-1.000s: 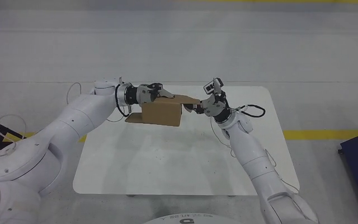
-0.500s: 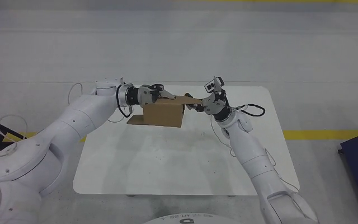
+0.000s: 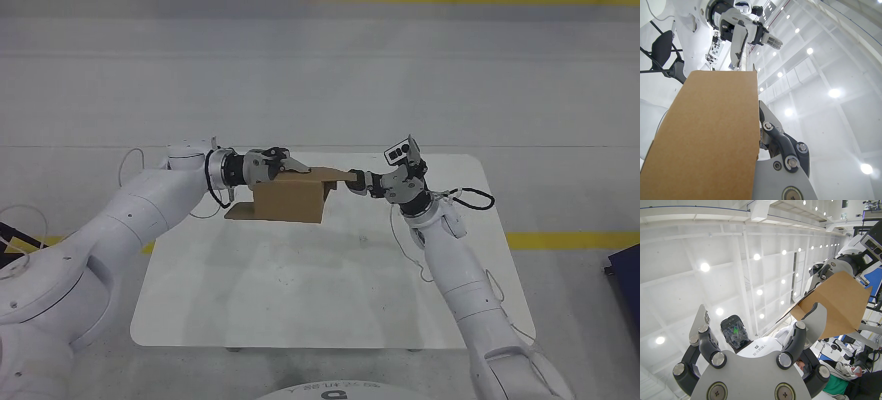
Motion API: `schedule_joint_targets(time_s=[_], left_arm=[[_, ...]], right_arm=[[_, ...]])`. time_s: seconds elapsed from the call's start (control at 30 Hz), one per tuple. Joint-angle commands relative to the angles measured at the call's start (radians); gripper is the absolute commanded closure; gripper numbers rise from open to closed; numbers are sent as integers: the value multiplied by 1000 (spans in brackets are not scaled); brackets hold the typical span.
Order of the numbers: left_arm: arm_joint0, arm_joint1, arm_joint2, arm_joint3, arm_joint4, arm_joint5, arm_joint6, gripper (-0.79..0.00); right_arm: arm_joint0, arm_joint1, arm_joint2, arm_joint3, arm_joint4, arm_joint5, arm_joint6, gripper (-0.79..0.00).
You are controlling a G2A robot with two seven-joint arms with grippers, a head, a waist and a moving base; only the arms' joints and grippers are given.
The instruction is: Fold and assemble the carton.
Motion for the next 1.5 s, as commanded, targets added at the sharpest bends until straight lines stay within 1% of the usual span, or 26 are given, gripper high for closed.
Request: schedule_joint_targets(time_s=[0.0, 0.03, 0.13, 0.3, 0.5, 0.6, 0.7, 0.77, 0.87, 0.9, 1.0, 1.1, 1.13, 1.47], left_arm=[[0, 0, 0, 0, 0, 0, 0, 0], [0, 0, 0, 0, 0, 0, 0, 0], [21, 0, -18, -31, 18, -23, 64, 0], [46, -3, -57, -39, 36, -15, 56, 0], [54, -12, -100, -33, 78, -20, 55, 0], [53, -17, -114, -30, 120, -27, 65, 0], [45, -21, -118, -23, 205, -58, 137, 0], [36, -20, -126, -18, 268, -103, 211, 0], [26, -9, -142, -37, 382, -183, 344, 0], [22, -2, -147, -56, 430, -211, 398, 0], [23, 25, -166, -150, 567, -266, 513, 0], [48, 62, -209, -261, 645, -280, 616, 0], [67, 75, -231, -298, 637, -273, 628, 0], [67, 75, -231, -298, 637, -273, 628, 0]], right_arm=[[0, 0, 0, 0, 0, 0, 0, -785], [0, 0, 0, 0, 0, 0, 0, -785], [-11, -5, -25, -40, 6, 6, -26, -785], [-21, -10, -51, -59, -14, -13, -37, -785], [-16, -10, -73, -61, -29, 29, -28, -785], [-14, -10, -77, -58, -36, 33, -32, -785], [-11, -8, -70, -52, -40, 29, -44, -785], [-13, -3, -37, -42, -27, 30, -39, -785], [-21, 10, 35, -21, -3, 26, -68, -785], [-24, 13, 58, -17, 12, 32, -77, -785], [-32, 22, 117, -7, 41, 33, -102, -785], [-45, 25, 143, -15, 56, 17, -118, -785], [-49, 26, 146, -20, 59, 18, -116, -785], [-52, 26, 147, -25, 59, 20, -115, -785]])
